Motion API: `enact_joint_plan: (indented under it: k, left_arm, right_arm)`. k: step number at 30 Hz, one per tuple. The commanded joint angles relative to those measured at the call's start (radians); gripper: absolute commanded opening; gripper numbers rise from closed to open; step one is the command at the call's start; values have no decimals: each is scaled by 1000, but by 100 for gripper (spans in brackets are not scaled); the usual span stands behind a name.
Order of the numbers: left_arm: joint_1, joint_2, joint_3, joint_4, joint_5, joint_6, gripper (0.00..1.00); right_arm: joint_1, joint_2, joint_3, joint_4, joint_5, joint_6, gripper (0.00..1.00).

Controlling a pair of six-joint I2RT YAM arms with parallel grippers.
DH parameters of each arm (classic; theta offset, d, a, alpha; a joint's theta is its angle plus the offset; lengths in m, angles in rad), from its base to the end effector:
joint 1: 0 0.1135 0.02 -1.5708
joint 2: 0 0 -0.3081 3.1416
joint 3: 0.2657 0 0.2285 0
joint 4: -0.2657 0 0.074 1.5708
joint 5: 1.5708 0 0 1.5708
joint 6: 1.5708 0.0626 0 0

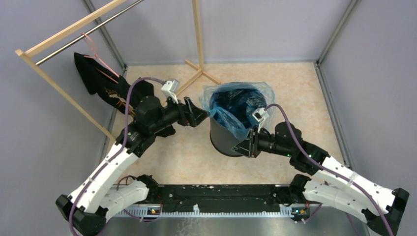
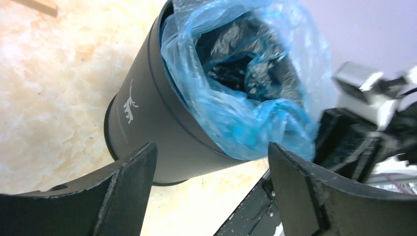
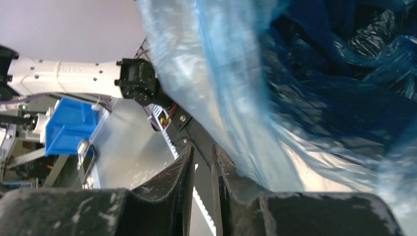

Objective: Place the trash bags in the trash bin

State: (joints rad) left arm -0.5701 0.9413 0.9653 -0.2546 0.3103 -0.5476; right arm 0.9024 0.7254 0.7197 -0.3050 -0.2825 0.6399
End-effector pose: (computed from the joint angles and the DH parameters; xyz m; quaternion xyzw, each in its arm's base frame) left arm 0.1477 -0.1174 0.3973 0.1047 0.7732 -0.4280 0.4560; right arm 0.0718 0.1191 0.3356 -0.1869 0.7822 0.4881 0.3390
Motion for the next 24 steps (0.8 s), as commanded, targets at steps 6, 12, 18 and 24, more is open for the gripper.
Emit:
enact_joint_plan:
  k: [6, 12, 18, 24]
  left_arm:
    - [-1, -38, 231, -187, -115, 170, 99]
    - [-1, 194, 460, -312, -138, 284, 99]
    - [-1, 359, 592, -347, -227, 327, 99]
    - [6, 418, 625, -283, -140, 275, 99]
  right_arm:
    - [12, -110, -124, 124, 172, -44, 22]
    - [12, -220, 7, -115, 158, -105, 36]
    - [11, -310, 218, -487, 497, -131, 69]
    - [12, -202, 363, -638, 902, -142, 83]
